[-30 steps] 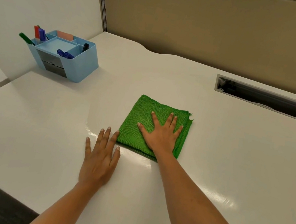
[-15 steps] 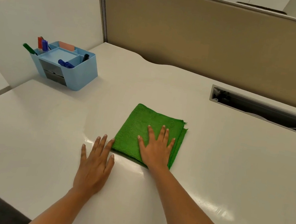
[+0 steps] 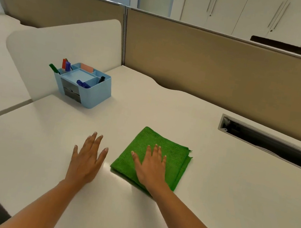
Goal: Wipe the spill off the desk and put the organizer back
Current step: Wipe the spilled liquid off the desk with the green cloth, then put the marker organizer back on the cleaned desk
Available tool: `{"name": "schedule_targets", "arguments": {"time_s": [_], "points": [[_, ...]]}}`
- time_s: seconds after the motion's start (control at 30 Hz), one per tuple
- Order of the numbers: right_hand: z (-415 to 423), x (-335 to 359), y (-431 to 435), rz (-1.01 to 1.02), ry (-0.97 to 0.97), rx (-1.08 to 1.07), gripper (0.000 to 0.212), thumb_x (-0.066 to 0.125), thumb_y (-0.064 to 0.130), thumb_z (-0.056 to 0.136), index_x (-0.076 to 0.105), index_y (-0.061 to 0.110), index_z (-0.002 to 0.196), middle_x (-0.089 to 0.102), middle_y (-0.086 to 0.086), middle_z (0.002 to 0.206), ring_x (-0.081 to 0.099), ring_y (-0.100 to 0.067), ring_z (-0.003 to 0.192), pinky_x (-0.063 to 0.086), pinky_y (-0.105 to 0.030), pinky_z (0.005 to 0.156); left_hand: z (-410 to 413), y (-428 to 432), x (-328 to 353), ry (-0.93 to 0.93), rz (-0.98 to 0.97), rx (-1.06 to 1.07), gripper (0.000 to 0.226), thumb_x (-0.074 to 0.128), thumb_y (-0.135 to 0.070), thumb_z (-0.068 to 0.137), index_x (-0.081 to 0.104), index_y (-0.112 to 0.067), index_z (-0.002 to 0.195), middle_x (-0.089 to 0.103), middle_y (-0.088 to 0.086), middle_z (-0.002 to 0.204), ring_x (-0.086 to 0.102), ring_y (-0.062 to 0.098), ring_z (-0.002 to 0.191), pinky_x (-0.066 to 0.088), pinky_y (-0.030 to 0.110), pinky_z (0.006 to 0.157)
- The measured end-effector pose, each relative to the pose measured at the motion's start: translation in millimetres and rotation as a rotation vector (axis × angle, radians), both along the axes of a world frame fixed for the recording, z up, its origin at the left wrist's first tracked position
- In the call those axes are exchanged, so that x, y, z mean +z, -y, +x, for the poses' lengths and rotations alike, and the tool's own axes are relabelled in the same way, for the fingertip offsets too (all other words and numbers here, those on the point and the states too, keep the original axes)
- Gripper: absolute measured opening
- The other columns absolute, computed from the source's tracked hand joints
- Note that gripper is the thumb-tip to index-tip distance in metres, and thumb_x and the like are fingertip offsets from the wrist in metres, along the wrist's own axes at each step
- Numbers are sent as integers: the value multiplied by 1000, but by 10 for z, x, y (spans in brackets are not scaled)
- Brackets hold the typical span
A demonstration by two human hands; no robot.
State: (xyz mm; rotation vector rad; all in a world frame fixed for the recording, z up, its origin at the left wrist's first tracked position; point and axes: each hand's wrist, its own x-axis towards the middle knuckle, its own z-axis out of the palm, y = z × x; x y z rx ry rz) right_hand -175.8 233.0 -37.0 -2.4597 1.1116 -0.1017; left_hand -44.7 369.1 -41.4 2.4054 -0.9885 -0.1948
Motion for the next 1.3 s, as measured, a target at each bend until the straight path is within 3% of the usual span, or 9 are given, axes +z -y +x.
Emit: {"name": "schedule_targets", "arguments": {"time_s": [0.3, 0.53, 0.67, 0.83, 1.1, 1.3], "points": [[818, 341, -42, 116, 64, -9, 81, 28, 61, 91, 6, 8, 148, -1, -13, 158, 2, -25, 146, 10, -42, 118, 1143, 176, 391, 91, -1, 100, 58, 27, -46, 93, 16, -19, 144, 10, 4, 157, 15, 23, 144, 18, 50, 115], [1866, 513, -36, 234, 124, -162, 78, 28, 63, 90, 6, 16, 148, 2, -9, 159, 9, -26, 146, 18, -42, 115, 2299, 231, 555, 69, -110, 140, 60, 41, -38, 92, 21, -12, 143, 17, 10, 155, 15, 26, 143, 20, 48, 115], [2538, 568, -70, 314, 193, -253, 74, 29, 62, 89, 8, 23, 148, 10, -7, 158, 17, -26, 144, 24, -43, 113, 2870, 255, 578, -49, -211, 194, 59, 48, -28, 91, 24, -8, 141, 20, 15, 153, 21, 30, 141, 25, 46, 113], [2989, 628, -35, 439, 369, -369, 65, 32, 53, 94, 15, 19, 147, 32, -8, 151, 35, -29, 135, 35, -41, 105, 3071, 365, 537, -266, -341, 352, 55, 49, -23, 91, 28, -2, 138, 34, 21, 145, 35, 37, 132, 33, 47, 107], [3372, 658, 84, 610, 473, -548, 55, 29, 43, 98, 20, 18, 146, 33, -11, 150, 36, -32, 133, 40, -45, 104, 3300, 584, 484, -389, -448, 347, 58, 50, -26, 91, 27, -4, 139, 36, 21, 143, 36, 36, 131, 34, 46, 107], [3505, 651, 130, 662, 504, -584, 55, 42, 36, 96, 23, 21, 145, 39, -12, 144, 43, -33, 126, 51, -50, 90, 3441, 674, 490, -467, -492, 375, 61, 53, -28, 89, 27, -5, 139, 35, 19, 144, 35, 34, 132, 34, 46, 108]]}}
